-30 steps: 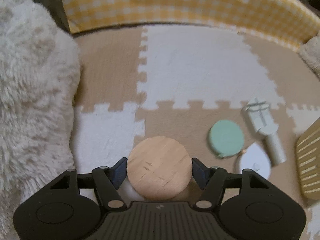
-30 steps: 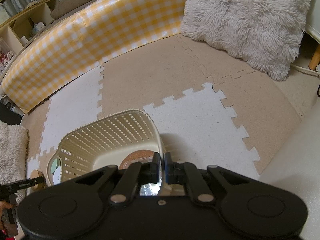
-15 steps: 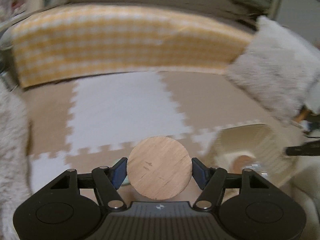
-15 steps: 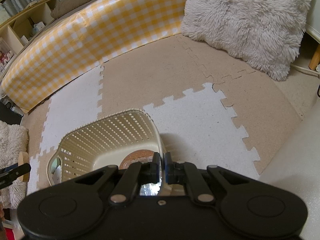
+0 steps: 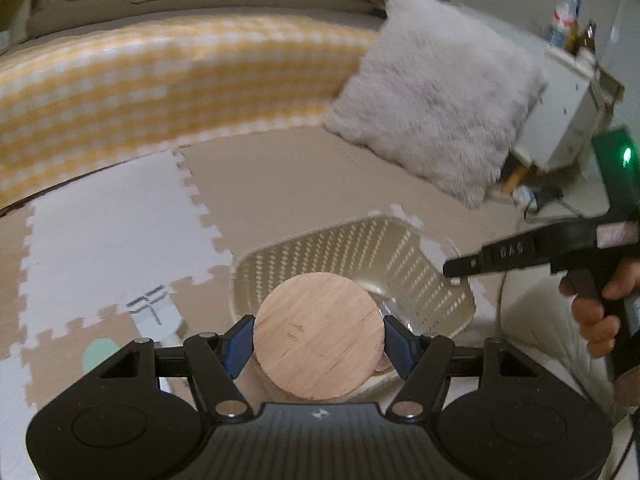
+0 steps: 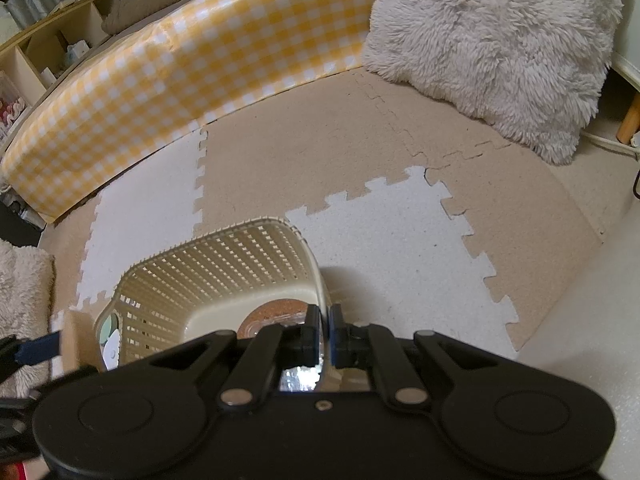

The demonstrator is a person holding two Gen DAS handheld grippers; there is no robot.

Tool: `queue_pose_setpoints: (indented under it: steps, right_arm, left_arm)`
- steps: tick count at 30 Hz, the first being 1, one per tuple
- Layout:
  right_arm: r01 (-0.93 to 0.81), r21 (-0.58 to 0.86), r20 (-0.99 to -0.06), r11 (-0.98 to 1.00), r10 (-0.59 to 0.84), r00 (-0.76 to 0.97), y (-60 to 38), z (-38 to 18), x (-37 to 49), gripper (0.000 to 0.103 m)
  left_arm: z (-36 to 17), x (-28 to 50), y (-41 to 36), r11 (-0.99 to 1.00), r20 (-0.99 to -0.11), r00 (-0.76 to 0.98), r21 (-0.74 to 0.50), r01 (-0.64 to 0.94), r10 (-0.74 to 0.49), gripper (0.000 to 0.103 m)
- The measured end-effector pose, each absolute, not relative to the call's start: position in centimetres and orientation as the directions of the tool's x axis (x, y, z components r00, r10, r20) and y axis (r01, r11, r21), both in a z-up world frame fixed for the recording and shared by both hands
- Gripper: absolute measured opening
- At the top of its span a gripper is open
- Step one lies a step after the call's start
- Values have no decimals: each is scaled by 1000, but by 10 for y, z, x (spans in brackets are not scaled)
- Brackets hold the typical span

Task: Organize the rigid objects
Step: 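Carry the wooden coaster into the basket and open the left tool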

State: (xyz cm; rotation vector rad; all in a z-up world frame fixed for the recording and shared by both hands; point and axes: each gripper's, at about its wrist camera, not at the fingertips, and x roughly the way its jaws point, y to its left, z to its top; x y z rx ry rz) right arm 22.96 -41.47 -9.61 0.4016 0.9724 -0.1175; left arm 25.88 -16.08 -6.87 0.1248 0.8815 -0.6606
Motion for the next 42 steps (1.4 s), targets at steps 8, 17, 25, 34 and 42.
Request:
queue_pose_setpoints:
  steps: [8, 17, 25, 34, 42]
  right_arm:
    - [271, 272, -826, 923, 80, 558, -413, -97, 231, 5]
    - [270, 272, -826, 924, 80, 559, -413, -96, 231, 5]
    - [269, 270, -829, 925, 81, 554, -411, -97, 232, 5]
    - [268, 269, -829, 925, 80, 554, -412, -97, 231, 5]
    - [268, 270, -829, 925, 81, 554, -412, -97, 231, 5]
  left_arm:
    - [-86, 259, -175, 784, -788, 431, -102, 612, -439, 68]
    - [-88, 256, -178, 776, -790, 441, -67, 627, -425, 69]
    - [-86, 251, -181, 770, -797, 429, -69, 635, -425, 76]
    - [-82, 247, -180, 770, -801, 425, -69, 634, -422, 78]
    - [-59, 236, -173, 761, -782, 428, -89, 643, -453, 85]
